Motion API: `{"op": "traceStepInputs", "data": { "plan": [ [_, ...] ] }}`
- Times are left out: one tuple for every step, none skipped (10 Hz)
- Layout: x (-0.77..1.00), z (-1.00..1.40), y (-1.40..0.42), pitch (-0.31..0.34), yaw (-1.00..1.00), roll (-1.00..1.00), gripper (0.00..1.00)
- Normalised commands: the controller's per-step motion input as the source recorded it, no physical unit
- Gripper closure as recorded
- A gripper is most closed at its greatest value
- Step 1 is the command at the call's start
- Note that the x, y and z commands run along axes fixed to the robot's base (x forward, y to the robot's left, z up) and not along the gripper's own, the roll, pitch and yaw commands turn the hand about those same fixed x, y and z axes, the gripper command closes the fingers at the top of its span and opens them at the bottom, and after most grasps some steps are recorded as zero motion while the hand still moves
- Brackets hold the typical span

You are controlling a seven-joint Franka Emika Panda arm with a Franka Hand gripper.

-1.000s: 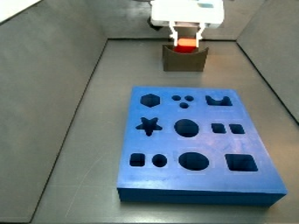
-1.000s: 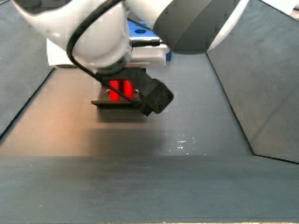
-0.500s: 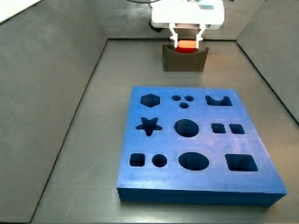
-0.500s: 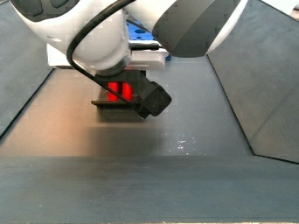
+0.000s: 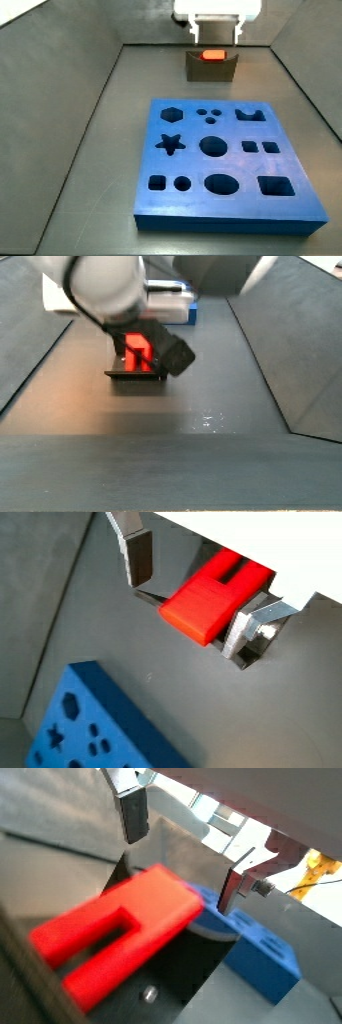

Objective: Pick up the square-circle object. Move up. Rotate the square-circle object. Place the square-circle object on the fixture. Regrasp the square-circle object. Move to above the board. Insert the square-circle object.
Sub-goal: Regrasp the square-circle object.

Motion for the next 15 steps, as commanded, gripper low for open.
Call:
{"op": "traceStepInputs", "data": {
  "plan": [
    [-0.03, 1.00, 0.01, -0.030, 0.00, 0.04, 0.00],
    [-0.04, 0.80, 0.01, -0.004, 0.02, 0.04, 0.00],
    [-0.04, 0.67, 0.01, 0.009, 0.03, 0.04, 0.00],
    [-0.03, 0.43, 0.01, 0.040, 0.03, 0.04, 0.00],
    [-0.02, 0.25, 0.01, 0.056, 0.03, 0.05, 0.00],
    [-0.12, 0.69, -0.79, 0.066, 0.03, 1.00, 0.00],
    [-0.10, 0.65, -0.76, 0.065, 0.03, 1.00, 0.00],
    [-0.12, 0.50, -0.60, 0.053, 0.03, 1.00, 0.00],
    [-0.11, 0.31, -0.44, 0.047, 0.03, 1.00, 0.00],
    [-0.06, 0.09, -0.21, 0.044, 0.03, 1.00, 0.00],
    [-0.04, 0.05, -0.11, 0.045, 0.03, 1.00, 0.00],
    [-0.01, 0.05, -0.04, 0.049, 0.03, 1.00, 0.00],
    [-0.01, 0.02, -0.02, 0.047, 0.03, 1.00, 0.00],
    [-0.02, 0.01, -0.02, 0.042, 0.03, 1.00, 0.00],
    [-0.03, 0.01, -0.02, 0.038, 0.03, 1.00, 0.00]
  ]
}}
